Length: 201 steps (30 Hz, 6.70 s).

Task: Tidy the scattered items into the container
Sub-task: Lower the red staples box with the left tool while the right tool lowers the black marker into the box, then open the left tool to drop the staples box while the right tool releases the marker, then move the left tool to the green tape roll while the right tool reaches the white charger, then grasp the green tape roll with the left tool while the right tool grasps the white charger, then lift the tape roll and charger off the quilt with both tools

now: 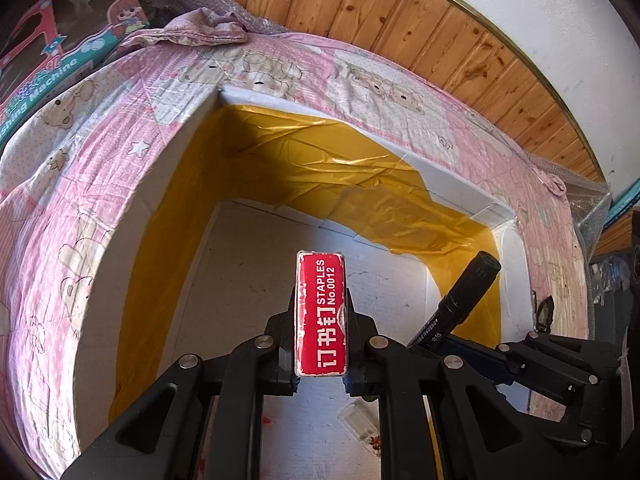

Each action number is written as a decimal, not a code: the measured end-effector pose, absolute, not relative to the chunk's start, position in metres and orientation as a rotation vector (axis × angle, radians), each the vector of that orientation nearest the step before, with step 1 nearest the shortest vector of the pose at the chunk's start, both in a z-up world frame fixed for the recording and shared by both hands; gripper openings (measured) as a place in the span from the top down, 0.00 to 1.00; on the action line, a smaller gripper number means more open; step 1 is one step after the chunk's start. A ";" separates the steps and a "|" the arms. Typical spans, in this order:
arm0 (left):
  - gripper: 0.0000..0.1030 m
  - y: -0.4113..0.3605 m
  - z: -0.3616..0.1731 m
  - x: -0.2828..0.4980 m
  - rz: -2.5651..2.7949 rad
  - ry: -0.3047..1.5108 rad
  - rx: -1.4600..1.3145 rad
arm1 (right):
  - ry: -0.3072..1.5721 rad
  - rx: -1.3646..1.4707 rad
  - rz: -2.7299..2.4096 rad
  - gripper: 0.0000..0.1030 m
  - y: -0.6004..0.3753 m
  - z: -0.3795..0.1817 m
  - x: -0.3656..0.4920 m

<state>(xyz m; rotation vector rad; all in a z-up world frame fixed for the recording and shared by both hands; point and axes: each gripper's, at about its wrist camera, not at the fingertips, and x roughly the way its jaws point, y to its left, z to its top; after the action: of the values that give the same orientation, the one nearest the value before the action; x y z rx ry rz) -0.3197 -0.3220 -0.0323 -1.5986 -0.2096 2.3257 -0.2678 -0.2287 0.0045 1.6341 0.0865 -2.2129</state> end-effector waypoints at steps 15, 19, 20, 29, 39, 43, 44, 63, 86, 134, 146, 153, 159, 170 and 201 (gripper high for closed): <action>0.52 -0.361 0.046 -0.234 2.506 -0.306 -1.388 | -0.120 1.131 -2.325 0.70 -0.204 0.103 -0.134; 0.51 -0.358 0.072 -0.162 2.572 -0.240 -1.307 | -0.193 0.974 -2.313 0.70 -0.181 0.124 -0.061; 0.50 -0.356 0.077 -0.140 2.591 -0.206 -1.274 | -0.237 0.919 -2.306 0.67 -0.170 0.124 -0.042; 0.48 -0.297 0.061 -0.033 2.373 -0.132 -1.185 | -0.408 1.023 -2.490 0.55 -0.077 0.067 0.042; 0.48 -0.183 0.038 -0.018 2.223 0.042 -1.212 | -0.726 1.196 -2.614 0.54 0.021 0.036 0.041; 0.48 -0.158 0.013 -0.038 2.186 0.022 -1.292 | -0.749 1.239 -2.606 0.54 0.038 0.033 0.026; 0.48 -0.154 0.005 -0.045 2.179 0.012 -1.319 | -0.738 1.252 -2.599 0.54 0.040 0.031 0.021; 0.48 -0.129 -0.091 -0.109 2.164 -0.007 -1.523 | -0.320 1.529 -2.454 0.54 0.011 -0.035 -0.148; 0.67 -0.149 -0.093 -0.111 2.157 -0.082 -1.475 | -0.381 1.599 -2.496 0.69 0.023 -0.057 -0.150; 0.52 -0.138 -0.039 -0.036 2.255 0.115 -1.360 | -0.418 1.543 -2.539 0.69 0.014 -0.028 -0.030; 0.52 -0.143 -0.031 -0.022 2.249 0.116 -1.340 | -0.463 1.495 -2.569 0.69 0.017 -0.016 -0.005; 0.52 -0.147 -0.032 -0.017 2.246 0.116 -1.344 | -0.483 1.485 -2.566 0.69 0.017 -0.013 0.006; 0.52 -0.152 -0.030 -0.015 2.257 0.120 -1.341 | -0.490 1.465 -2.573 0.69 0.016 -0.009 0.014; 0.52 -0.167 -0.022 -0.019 2.291 0.077 -1.333 | -0.495 1.447 -2.561 0.69 0.010 -0.004 0.027; 0.52 -0.191 0.011 -0.025 2.322 -0.038 -1.264 | -0.396 1.361 -2.554 0.69 -0.023 0.025 0.039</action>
<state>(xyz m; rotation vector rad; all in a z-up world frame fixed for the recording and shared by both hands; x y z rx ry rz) -0.0251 -0.1913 0.0113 -1.2643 -0.0383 2.3225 0.0390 -0.0227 0.0252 1.3610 -0.3959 -2.5541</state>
